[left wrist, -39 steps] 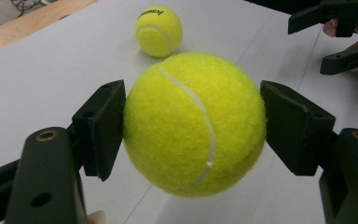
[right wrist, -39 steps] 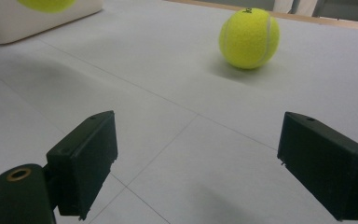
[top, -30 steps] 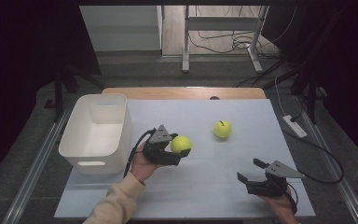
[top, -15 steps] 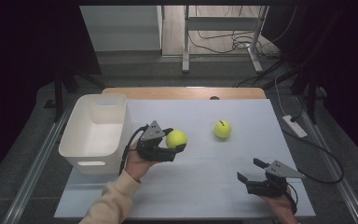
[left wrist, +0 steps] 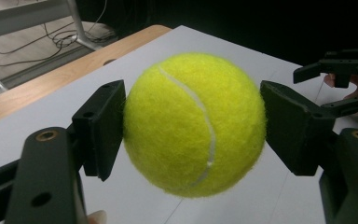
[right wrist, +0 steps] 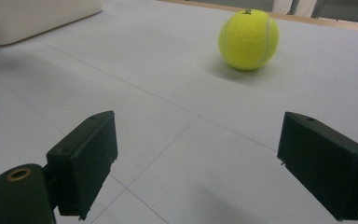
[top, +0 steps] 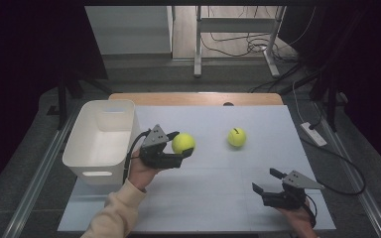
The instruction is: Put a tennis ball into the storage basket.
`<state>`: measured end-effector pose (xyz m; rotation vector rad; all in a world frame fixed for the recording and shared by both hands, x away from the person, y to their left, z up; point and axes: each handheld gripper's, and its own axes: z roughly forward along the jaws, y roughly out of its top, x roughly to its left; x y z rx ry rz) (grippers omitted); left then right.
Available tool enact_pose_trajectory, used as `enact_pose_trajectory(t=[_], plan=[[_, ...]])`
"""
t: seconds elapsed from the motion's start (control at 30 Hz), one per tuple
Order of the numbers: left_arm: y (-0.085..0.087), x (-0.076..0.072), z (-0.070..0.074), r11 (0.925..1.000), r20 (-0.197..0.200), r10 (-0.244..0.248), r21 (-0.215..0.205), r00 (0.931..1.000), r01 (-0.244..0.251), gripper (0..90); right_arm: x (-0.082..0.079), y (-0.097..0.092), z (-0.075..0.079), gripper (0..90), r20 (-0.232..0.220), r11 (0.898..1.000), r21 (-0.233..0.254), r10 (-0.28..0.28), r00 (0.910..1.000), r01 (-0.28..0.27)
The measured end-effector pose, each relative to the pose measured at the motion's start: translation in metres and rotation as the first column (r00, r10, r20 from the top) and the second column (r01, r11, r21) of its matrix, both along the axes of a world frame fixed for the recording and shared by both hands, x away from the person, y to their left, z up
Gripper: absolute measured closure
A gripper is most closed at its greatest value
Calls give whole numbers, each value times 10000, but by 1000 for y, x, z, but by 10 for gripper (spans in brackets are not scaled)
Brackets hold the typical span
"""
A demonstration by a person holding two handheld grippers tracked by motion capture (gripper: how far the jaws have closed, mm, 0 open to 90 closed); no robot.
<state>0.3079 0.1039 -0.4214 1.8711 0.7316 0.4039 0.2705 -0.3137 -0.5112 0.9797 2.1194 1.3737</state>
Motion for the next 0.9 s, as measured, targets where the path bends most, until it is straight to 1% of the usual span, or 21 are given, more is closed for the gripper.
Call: enact_pose_trajectory(t=[0.27, 0.9], plan=[[5, 0, 3, 9997, 130, 188, -134, 9997, -187, 268, 0, 0, 0, 120, 4, 10000, -5, -2, 10000, 2], [17, -2, 12, 9983, 356, 538, -260, 9979, -529, 268, 0, 0, 0, 121, 26, 10000, -9, -3, 10000, 3]])
